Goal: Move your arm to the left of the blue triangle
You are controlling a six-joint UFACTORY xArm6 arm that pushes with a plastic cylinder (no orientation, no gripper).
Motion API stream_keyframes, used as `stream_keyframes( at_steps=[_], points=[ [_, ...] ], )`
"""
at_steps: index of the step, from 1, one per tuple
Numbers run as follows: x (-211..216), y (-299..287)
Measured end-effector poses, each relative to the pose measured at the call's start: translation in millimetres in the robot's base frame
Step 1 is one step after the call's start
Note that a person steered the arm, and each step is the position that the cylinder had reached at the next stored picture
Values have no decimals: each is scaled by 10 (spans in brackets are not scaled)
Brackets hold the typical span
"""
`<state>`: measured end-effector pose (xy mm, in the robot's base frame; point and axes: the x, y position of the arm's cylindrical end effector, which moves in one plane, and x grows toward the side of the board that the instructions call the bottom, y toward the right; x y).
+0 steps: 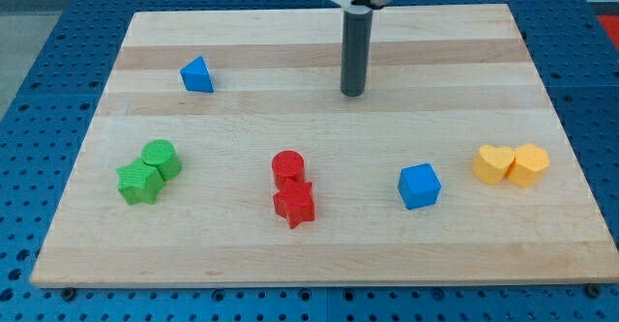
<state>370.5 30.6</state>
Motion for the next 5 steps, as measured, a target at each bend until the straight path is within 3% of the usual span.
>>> stream_keyframes(
  at_steps=[3, 5],
  points=[
    [350, -1873],
    [366, -1900]
  ],
)
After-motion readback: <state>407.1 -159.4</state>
